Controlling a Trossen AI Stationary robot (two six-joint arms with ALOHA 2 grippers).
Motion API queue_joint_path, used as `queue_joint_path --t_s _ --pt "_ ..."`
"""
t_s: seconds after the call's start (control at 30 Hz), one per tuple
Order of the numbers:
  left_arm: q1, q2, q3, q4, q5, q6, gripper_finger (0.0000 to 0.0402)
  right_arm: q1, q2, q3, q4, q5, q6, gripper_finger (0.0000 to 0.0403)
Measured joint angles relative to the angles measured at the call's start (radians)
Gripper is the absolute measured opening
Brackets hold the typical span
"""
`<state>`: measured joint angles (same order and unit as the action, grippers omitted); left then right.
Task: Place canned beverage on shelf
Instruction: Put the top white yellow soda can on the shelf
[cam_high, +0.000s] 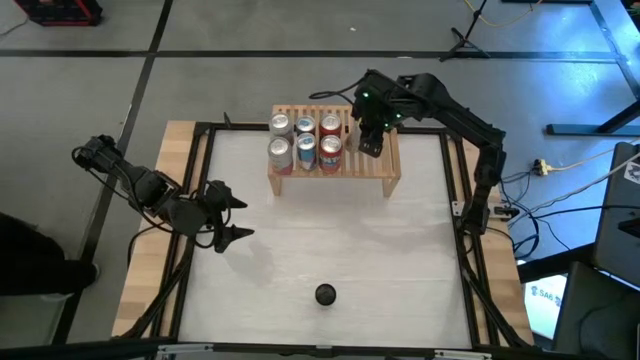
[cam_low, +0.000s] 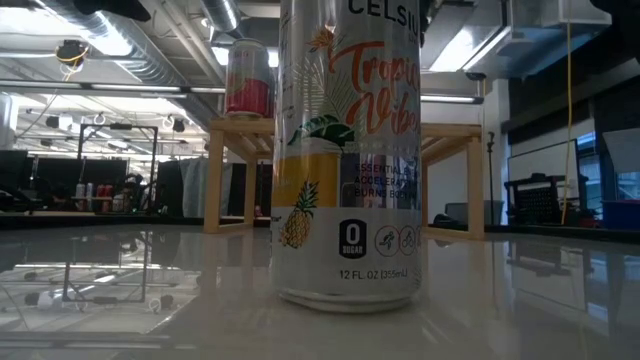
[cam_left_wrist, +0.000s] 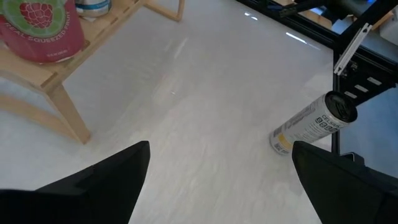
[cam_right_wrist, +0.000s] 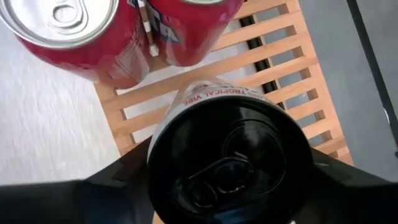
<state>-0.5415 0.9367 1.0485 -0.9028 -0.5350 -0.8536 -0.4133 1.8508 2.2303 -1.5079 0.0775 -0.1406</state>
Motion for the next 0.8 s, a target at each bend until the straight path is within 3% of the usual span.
queue_joint_path --t_s 0.13,0.27,0.6,0.8 --pt "0.0 0.0 0.0 0.0 0.0 0.0 0.0384 0.0 0.002 0.0 0.028 0.001 0.0 0.0316" --pt "0.0 0.0 0.0 0.0 0.0 0.0 0.0384 0.0 0.001 0.001 0.052 0.001 -0.006 0.0344" --pt "0.0 0.0 0.0 0.0 0.0 0.0 0.0384 0.0 -0.005 0.0 0.07 0.002 -0.017 0.0329" --pt "0.0 0.0 0.0 0.0 0.001 0.0 0.0384 0.002 -0.028 0.036 -0.021 -0.003 0.032 0.0317"
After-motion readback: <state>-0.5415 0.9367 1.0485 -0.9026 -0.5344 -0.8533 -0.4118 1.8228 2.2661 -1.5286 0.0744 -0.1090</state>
